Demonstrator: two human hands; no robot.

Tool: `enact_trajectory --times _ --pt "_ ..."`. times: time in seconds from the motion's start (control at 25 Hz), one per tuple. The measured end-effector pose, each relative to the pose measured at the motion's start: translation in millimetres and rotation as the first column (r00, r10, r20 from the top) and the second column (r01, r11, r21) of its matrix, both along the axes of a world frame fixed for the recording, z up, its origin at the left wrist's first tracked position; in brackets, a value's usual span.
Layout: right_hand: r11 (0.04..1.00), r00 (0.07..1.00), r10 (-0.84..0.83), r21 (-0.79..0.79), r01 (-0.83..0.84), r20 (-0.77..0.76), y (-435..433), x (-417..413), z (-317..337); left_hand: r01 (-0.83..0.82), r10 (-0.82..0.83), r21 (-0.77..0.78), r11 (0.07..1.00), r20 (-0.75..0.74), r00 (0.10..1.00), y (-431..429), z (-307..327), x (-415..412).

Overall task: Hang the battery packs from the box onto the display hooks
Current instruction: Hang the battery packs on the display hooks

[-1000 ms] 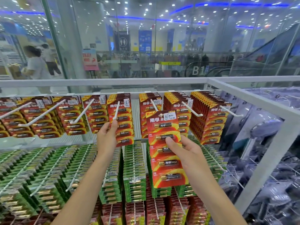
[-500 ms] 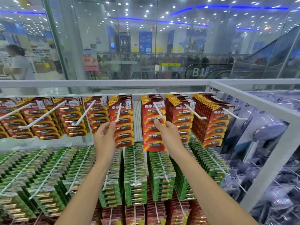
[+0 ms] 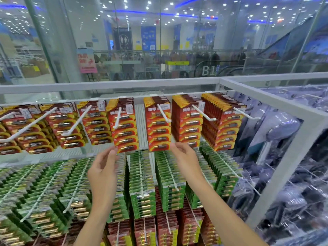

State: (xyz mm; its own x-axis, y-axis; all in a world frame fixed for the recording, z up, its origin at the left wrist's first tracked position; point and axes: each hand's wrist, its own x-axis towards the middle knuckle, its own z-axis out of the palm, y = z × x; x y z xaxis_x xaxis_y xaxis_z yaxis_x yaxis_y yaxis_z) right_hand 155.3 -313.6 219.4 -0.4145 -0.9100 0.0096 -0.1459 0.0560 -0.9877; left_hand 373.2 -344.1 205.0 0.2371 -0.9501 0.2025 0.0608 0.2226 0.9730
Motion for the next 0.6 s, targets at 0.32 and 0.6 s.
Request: enact_trajectory --times 0.32,0.6 --pt "0.957 0.955 -0.272 0.139 0.256 0.118 170 -72 -91 0.376 -0.390 0.242 0.894 0.008 0.921 114 -71 -94" --pt "0.689 0.718 -0.689 0.398 0.605 0.102 342 -167 -181 0.593 -0.688 0.505 0.627 0.002 0.726 213 -158 -223"
